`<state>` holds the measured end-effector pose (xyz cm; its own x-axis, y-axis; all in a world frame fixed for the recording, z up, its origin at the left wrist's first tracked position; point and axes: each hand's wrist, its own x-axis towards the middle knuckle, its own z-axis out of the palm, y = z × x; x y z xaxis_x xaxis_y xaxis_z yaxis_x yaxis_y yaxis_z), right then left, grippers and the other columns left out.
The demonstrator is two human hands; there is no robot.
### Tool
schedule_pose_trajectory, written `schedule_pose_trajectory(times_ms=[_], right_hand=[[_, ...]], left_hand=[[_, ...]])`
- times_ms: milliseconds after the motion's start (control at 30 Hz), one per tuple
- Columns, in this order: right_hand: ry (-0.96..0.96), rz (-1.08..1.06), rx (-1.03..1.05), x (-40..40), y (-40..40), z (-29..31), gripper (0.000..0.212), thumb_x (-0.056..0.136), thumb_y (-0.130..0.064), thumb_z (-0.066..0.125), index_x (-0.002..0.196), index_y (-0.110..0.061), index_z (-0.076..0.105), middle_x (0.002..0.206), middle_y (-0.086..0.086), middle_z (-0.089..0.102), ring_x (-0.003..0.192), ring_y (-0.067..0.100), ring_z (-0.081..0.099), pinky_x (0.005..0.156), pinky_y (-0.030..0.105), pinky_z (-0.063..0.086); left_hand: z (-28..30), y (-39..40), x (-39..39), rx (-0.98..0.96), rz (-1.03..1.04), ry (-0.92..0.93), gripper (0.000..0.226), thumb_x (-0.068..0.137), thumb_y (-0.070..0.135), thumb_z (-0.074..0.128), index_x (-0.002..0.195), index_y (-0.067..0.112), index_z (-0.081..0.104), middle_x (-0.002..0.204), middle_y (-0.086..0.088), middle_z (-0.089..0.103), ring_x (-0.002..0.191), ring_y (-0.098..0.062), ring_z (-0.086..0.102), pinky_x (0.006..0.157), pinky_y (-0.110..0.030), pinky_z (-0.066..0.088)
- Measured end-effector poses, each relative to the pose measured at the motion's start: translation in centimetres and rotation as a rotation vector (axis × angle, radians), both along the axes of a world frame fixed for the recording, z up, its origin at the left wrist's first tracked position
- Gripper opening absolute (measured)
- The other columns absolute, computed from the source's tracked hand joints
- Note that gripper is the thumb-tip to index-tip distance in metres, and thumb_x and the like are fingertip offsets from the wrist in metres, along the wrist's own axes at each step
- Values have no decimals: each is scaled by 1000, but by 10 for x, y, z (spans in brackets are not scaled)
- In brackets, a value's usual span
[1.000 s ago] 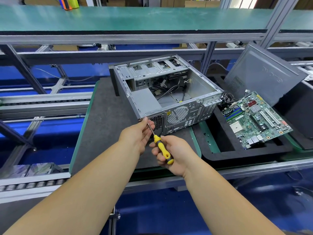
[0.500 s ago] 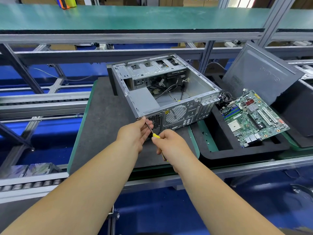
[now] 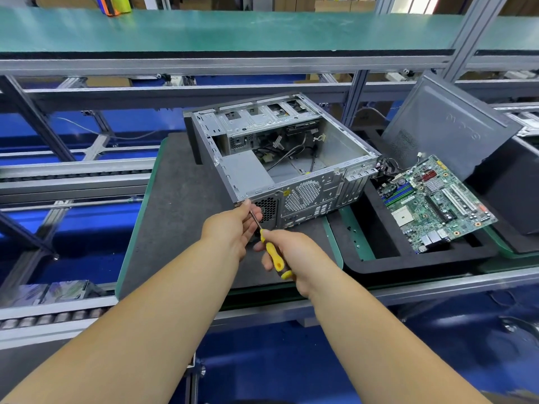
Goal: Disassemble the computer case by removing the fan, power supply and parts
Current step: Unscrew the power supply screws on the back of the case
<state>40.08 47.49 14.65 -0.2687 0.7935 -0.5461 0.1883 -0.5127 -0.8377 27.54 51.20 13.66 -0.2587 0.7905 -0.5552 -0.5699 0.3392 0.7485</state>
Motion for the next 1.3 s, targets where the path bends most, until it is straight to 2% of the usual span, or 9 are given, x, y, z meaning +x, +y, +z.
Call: schedule_pose_trajectory(times_ms=[67,167,400,467,667,767,967,1200,1300], right_hand=[[303,-55,-179,4,2,-1,36,102,-37,39,102,-8,60,52,0,52,41,9,41,47,23,30],[379,-77,-214,4,-1,-4,37,104,-34,36,99,-6,60,51,0,48,45,12,37,53,27,30],[-87,-85,91,-2,-4,-4,30,100,-37,51,86,-14,63,48,-4,51,47,12,43,52,27,33],[-203,-53,237,-2,-6,-4,27,97,-39,54,86,-16,60,57,-3,53,57,17,48,56,29,36],[-926,80,830,-5,-18,-7,24,95,-46,52,89,-27,39,86,-3,64,79,22,48,64,34,32],[-1022,93,939,-8,-21,-7,22,95,-45,51,97,-24,46,92,-1,66,86,24,53,69,35,30],[-753,53,649,-5,-15,-9,25,92,-51,53,91,-28,44,84,-8,60,77,19,54,58,32,36],[-633,64,584,3,-9,-12,25,90,-53,55,84,-30,49,72,-10,55,67,9,52,54,30,33],[-179,-42,182,2,-4,-7,28,93,-45,58,79,-21,60,62,-5,52,55,13,49,51,25,38]], left_hand=[[-1,0,0,-6,-20,-9,14,95,21,62,86,11,65,60,3,70,46,-2,63,60,-21,54],[-1,-1,0,1,-17,-24,14,95,20,61,86,10,65,62,3,71,51,-3,66,57,-19,55],[3,-5,-2,-4,-12,-2,15,96,17,61,84,8,65,65,0,72,58,-7,70,49,-17,52],[3,-6,-2,-6,-13,5,14,94,17,63,84,8,66,65,0,73,59,-8,70,49,-17,53],[1,-5,0,-3,-2,9,15,92,22,66,85,9,68,67,0,74,61,-7,71,50,-17,53],[0,-6,0,0,-4,10,14,93,22,66,86,9,68,68,1,74,61,-6,71,50,-16,52],[-1,-7,-1,14,1,17,12,93,18,64,87,9,68,67,1,74,61,-6,71,53,-15,55],[-2,-6,-2,20,-6,11,13,94,18,63,86,8,67,65,1,73,60,-6,70,51,-15,53],[-2,-5,-2,21,-16,1,13,95,17,62,86,9,66,64,2,72,59,-5,70,50,-14,52]])
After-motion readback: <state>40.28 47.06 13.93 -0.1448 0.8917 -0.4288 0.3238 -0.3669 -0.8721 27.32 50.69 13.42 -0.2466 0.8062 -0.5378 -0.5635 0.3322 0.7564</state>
